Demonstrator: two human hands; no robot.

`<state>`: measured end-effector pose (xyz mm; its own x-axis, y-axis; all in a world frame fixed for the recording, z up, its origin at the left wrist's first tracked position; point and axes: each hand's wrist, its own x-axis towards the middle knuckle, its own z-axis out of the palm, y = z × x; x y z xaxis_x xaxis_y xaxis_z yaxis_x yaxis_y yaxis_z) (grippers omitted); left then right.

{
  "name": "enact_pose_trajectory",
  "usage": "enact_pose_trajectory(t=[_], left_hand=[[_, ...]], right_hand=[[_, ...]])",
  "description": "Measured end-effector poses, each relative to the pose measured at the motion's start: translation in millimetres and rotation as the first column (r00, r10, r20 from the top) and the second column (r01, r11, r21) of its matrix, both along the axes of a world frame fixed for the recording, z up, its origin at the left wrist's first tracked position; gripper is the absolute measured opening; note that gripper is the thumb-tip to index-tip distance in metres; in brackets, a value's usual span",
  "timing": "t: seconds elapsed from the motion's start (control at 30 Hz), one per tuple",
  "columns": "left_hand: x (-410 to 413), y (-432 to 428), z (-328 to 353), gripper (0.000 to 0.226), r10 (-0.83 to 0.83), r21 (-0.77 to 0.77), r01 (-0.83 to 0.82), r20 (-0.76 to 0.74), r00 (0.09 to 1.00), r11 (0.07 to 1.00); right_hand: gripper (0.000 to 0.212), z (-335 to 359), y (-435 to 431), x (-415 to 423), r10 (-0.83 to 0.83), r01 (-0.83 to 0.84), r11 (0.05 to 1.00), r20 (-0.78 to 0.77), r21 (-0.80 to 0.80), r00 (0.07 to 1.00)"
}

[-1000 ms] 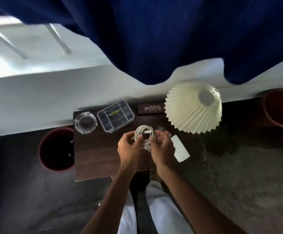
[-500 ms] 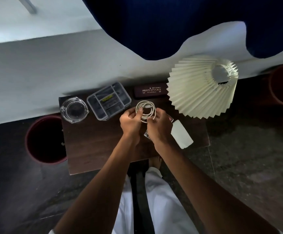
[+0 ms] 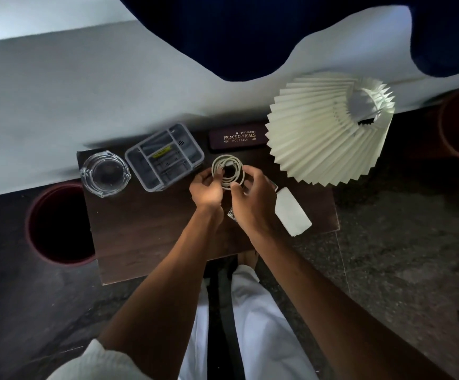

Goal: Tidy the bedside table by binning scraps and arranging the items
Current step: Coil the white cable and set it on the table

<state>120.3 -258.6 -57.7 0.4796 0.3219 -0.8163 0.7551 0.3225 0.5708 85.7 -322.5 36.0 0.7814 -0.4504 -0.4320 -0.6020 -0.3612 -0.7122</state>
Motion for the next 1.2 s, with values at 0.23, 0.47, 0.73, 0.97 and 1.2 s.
enact_pose_trajectory(t=[0.23, 0.47, 0.73, 0.97, 1.2], left_hand=[[-0.1, -13.4, -5.5, 0.019, -0.015, 0.062, 0.014, 0.024, 1.000, 0.998], [6.4, -9.4, -13.8, 0.016, -0.049, 0.007, 0.049, 0.054, 0.997, 0.999], [9.8, -13.8, -12.8, 0.018, -0.127, -0.018, 0.130, 0.095, 0.987, 0.991], [9.5, -12.7, -10.8, 0.027, -0.315, 0.228, 0.280, 0.132, 0.940, 0.932], [5.9, -13.8, -0.1, 0.034, -0.446, 0.369, 0.374, 0.132, 0.885, 0.851]], right_hand=[[0.032, 6.4, -12.4, -26.5, -0.035, 0.034, 0.999, 0.054, 0.027, 0.998], [0.029, 2.9, -18.5, -42.0, -0.072, 0.071, 0.997, 0.071, 0.028, 0.995], [0.029, -1.8, -26.0, -59.8, -0.072, 0.070, 0.997, 0.055, 0.029, 0.996], [0.027, -3.5, -32.4, -72.0, -0.074, 0.071, 0.996, 0.038, 0.061, 0.997], [0.026, -0.4, -33.5, -73.4, -0.046, 0.043, 0.997, 0.036, 0.065, 0.998]])
